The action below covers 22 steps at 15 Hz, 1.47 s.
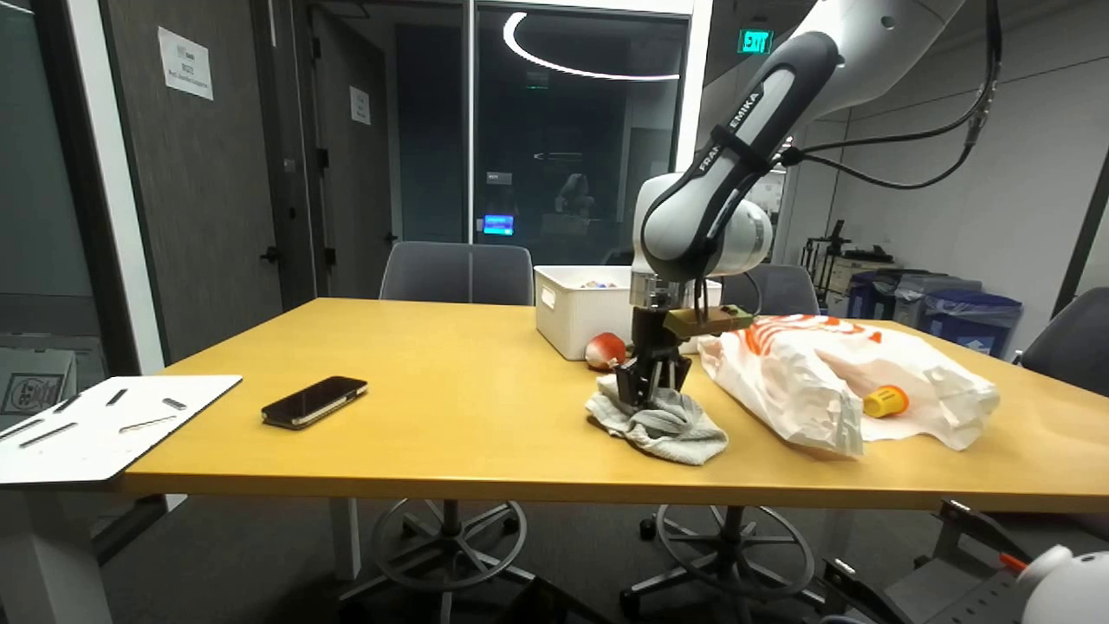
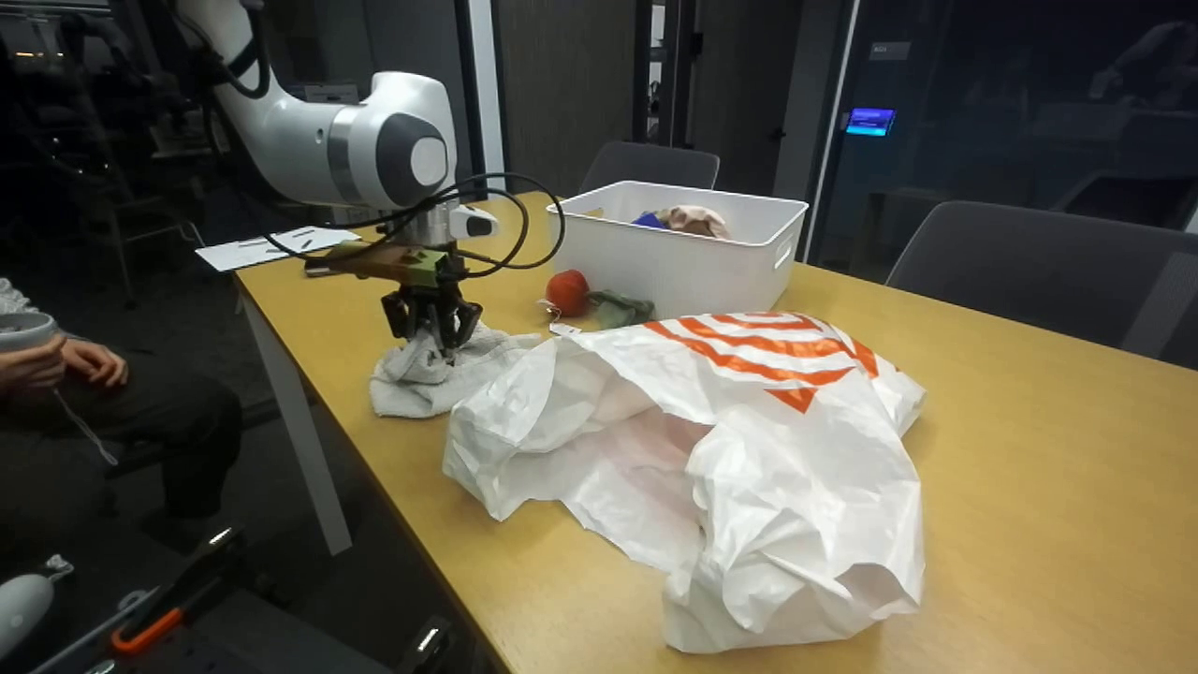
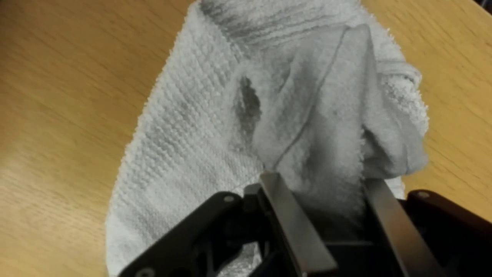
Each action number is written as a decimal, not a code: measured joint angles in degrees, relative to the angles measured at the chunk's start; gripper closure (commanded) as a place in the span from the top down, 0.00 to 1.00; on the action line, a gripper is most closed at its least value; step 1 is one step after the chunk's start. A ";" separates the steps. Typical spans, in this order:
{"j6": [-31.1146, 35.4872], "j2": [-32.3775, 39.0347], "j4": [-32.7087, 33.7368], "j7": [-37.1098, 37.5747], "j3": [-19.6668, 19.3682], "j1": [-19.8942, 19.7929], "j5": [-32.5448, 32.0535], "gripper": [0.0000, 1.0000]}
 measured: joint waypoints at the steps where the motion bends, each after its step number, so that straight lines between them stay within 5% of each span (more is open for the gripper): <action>1: -0.24 -0.05 0.18 0.55 -0.40 0.08 -0.40 0.03; 7: -4.07 -4.55 0.53 7.57 -4.24 0.55 -5.55 0.04; 14: -9.80 -18.64 -2.82 22.66 -5.90 0.52 -16.46 0.04; 22: -20.68 -40.09 -11.45 46.36 0.80 -4.09 -25.41 0.04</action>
